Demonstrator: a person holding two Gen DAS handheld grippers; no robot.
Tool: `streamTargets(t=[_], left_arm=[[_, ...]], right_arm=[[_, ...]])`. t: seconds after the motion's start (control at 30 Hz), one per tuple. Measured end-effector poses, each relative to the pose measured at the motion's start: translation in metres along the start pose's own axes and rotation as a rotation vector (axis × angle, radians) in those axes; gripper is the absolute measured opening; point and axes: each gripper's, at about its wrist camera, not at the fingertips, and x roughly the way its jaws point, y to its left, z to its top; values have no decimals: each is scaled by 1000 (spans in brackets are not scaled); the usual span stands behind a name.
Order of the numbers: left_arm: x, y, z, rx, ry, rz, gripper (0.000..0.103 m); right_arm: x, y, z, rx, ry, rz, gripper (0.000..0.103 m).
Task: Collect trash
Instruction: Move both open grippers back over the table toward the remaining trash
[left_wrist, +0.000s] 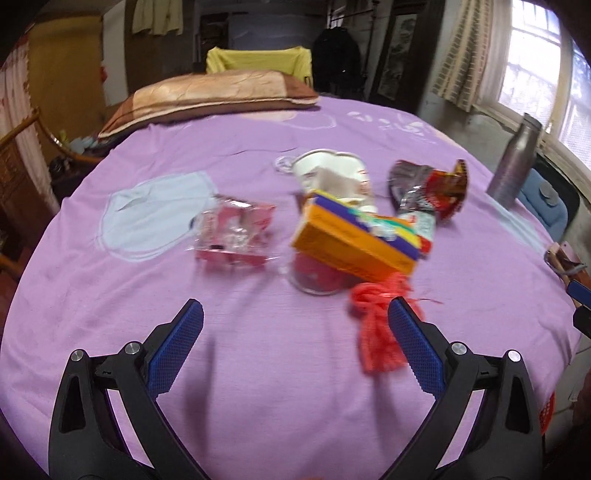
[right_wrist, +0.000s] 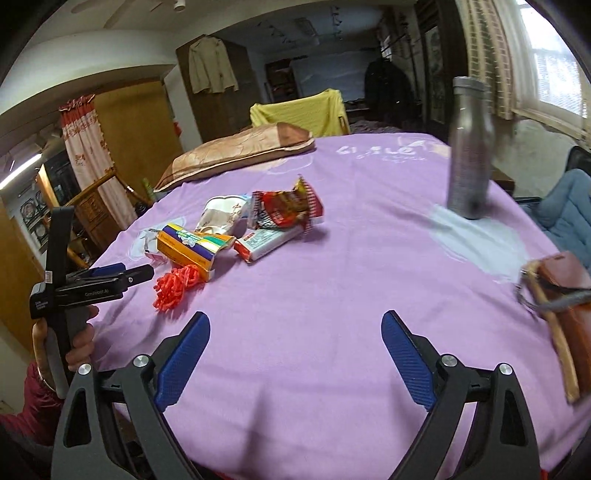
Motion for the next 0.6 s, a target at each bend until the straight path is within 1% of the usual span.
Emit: streamTargets(t=[0.13,0.23,0.3,0.37,0.43,0.5,0.6], left_arm=[[5,11,6,-35,28,-35,96],[10,7,20,-22,27,-41,96],[14,-4,31,9,19,-34,96],[19,-21,40,63,15,-35,96],[25,-41,45,133,13,-25,96],[33,-60,47,202,17,0,96],[51,-67,49,213,49,25,96]], right_arm=[[21,5,6,-3,17,26,92],[30,7,9,-2,27,42,93],[35,6,10,6,33,51,93],[38,4,11,11,38,54,93],[38,2,11,18,39,53,93],[39,-2,11,30,40,57,93],[40,-4,11,36,45,67,94]])
